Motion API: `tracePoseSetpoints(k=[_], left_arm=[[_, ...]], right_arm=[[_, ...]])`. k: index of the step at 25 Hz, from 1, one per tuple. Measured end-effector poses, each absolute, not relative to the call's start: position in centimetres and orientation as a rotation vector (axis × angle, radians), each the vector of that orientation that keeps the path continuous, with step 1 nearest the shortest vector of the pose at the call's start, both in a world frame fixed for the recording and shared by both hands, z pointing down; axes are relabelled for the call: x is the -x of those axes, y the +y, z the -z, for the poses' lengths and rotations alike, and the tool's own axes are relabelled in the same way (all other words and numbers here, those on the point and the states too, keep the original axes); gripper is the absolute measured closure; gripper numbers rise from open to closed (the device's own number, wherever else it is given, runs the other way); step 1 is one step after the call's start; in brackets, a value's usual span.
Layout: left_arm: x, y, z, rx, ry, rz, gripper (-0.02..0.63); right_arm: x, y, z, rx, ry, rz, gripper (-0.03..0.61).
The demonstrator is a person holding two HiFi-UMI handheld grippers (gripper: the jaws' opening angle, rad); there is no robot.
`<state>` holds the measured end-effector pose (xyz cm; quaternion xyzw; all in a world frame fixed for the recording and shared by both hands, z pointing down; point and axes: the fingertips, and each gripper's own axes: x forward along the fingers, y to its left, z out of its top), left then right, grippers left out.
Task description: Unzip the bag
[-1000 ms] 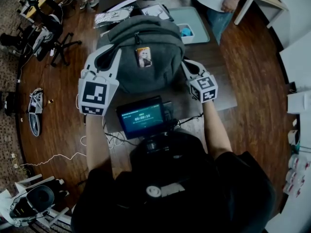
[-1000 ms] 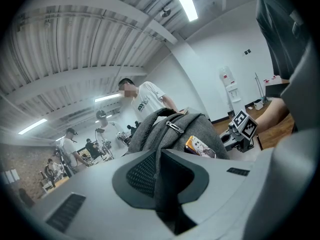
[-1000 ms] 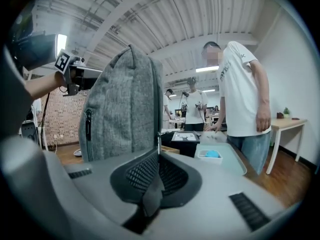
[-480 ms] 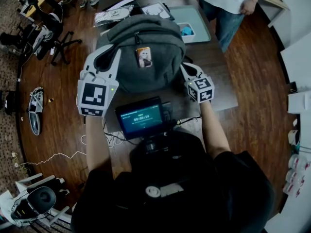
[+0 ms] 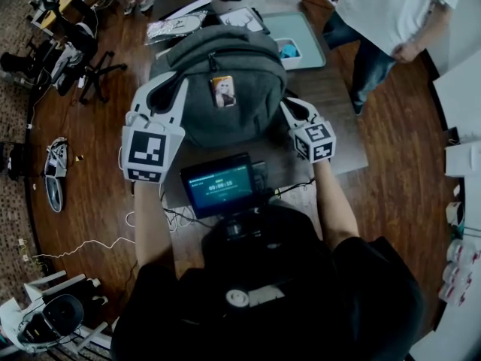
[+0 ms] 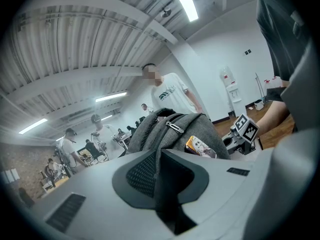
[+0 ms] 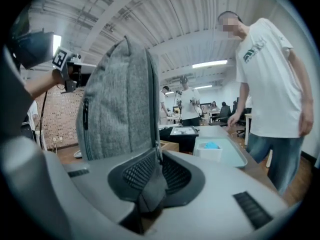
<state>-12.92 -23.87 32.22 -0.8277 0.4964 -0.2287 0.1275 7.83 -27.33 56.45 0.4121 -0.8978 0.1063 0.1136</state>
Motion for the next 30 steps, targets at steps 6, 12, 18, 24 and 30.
tracePoseSetpoints(k=[6,12,18,24,30], left_arm=[[13.2,-23.8,-32.5,2.394,1.451,0.657,0.577],[13.7,-24.0,-32.6,2.386,1.454,0.657,0.574],[12.9,-24.1,-32.3,2.349,1.446,0.677,0.558],[11.1,-23.1,-30.6,2.277,1.322,0.671,0.532],[7.9,-23.8,-30.5,2.237,1.137,0.745,0.505]], right_arm=[[-7.3,-24.4,-45.3,-1.058,-2.833,-0.102,0.37],[-3.4,-23.0,-34.8,-0.894,-2.874,0.299,0.345],[0.2,-25.8,-34.2,-0.761,-2.664,0.579,0.326],[1.2,-25.4,-34.6,-0.71,-2.71,0.499,0.439],[2.1,-25.2,-34.3,-0.711,-2.689,0.498,0.44]])
